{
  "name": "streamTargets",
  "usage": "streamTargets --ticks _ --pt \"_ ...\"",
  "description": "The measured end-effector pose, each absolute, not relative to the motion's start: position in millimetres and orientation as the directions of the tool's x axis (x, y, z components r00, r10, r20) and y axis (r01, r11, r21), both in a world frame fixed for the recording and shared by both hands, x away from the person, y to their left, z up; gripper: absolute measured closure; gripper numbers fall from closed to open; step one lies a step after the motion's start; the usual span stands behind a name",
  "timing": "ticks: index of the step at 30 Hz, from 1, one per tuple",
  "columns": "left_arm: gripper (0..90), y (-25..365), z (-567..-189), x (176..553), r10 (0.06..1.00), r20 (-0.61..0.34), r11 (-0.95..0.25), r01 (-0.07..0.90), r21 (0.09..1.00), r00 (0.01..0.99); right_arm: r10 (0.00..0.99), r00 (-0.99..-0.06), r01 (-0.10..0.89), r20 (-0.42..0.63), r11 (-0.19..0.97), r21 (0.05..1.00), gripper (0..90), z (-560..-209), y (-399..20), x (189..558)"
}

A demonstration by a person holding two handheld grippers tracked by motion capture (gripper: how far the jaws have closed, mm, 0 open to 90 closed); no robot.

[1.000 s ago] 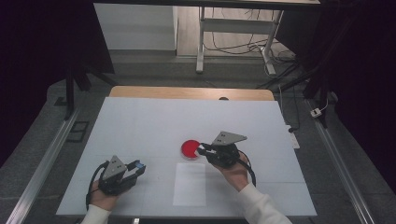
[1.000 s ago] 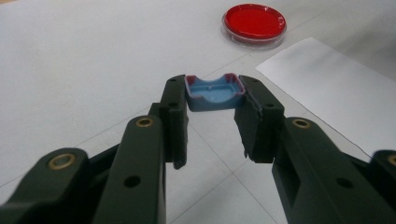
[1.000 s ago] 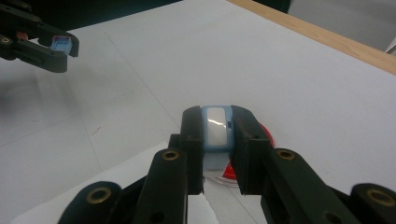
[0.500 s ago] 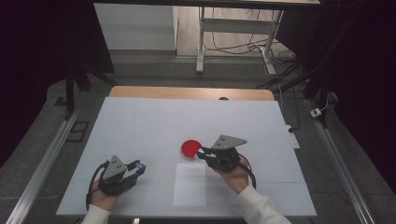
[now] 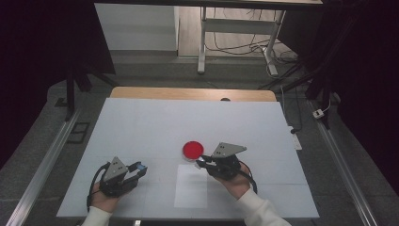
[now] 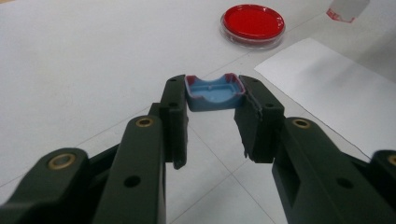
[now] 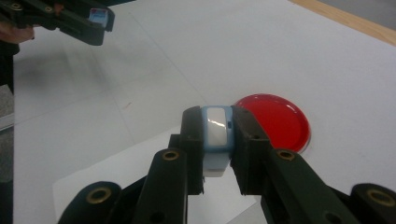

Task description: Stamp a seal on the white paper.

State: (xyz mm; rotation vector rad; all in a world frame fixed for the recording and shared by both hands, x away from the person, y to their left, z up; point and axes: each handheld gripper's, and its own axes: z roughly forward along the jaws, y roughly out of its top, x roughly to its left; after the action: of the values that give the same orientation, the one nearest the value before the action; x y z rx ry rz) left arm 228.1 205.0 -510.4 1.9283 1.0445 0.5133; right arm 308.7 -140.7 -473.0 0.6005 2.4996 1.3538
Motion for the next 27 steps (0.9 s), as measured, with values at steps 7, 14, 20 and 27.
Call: streamTargets --ticks 7,14,20,27 --pt "65.3 205 -510 228 0.824 -0.041 -0.280 0.469 0.838 0.565 0.436 -0.900 0.231 -0.014 0.504 0.832 75.2 -475 -138 298" --pt "65.3 205 -511 229 0.825 -0.042 -0.280 0.472 0.836 0.563 0.404 -0.915 0.218 -0.015 0.524 0.823 75.2 -479 -131 292" --pt "65.3 205 -511 228 0.824 -0.042 -0.280 0.471 0.837 0.565 0.395 -0.918 0.217 -0.017 0.539 0.814 75.2 -482 -129 289" --pt "65.3 204 -511 228 0.824 -0.042 -0.280 0.471 0.837 0.565 0.388 -0.921 0.218 -0.020 0.557 0.801 75.2 -488 -127 286"
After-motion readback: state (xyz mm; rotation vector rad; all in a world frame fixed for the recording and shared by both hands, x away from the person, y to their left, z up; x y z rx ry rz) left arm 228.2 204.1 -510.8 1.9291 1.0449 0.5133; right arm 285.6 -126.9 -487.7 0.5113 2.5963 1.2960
